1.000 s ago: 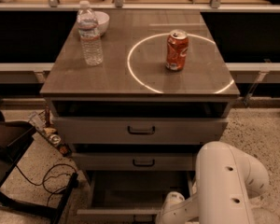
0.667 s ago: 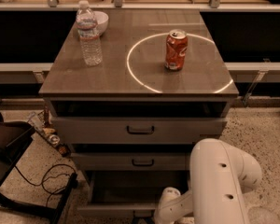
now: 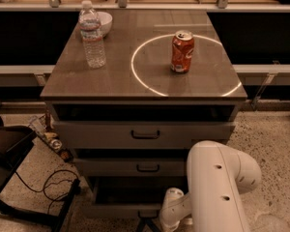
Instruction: Close bottom drawer
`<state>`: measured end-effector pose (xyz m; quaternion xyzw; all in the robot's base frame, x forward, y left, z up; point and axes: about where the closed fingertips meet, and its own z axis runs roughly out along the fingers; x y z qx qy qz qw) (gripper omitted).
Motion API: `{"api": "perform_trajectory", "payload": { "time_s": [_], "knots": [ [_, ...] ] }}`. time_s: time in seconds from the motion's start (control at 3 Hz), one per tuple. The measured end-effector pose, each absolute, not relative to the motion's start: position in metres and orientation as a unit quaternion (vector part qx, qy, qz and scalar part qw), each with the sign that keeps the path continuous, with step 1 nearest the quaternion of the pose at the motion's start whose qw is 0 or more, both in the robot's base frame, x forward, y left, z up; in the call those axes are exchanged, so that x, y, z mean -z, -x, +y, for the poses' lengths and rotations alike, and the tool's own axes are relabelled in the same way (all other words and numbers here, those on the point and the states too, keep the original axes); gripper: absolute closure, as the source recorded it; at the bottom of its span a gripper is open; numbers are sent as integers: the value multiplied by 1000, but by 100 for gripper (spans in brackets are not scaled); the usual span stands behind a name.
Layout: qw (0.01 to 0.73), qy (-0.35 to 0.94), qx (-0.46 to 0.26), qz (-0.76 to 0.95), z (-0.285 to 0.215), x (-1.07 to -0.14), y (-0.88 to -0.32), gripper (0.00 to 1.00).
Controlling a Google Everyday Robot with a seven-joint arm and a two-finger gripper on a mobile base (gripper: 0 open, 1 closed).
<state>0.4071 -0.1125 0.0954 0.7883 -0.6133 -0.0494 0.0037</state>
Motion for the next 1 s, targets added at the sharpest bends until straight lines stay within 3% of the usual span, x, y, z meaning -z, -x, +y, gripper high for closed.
{"api": "perform_trajectory", "payload": {
  "time_s": [1.0],
  "knots": [
    [0,-783,-4,-621,-132,-115,-448,100]
  ]
}}
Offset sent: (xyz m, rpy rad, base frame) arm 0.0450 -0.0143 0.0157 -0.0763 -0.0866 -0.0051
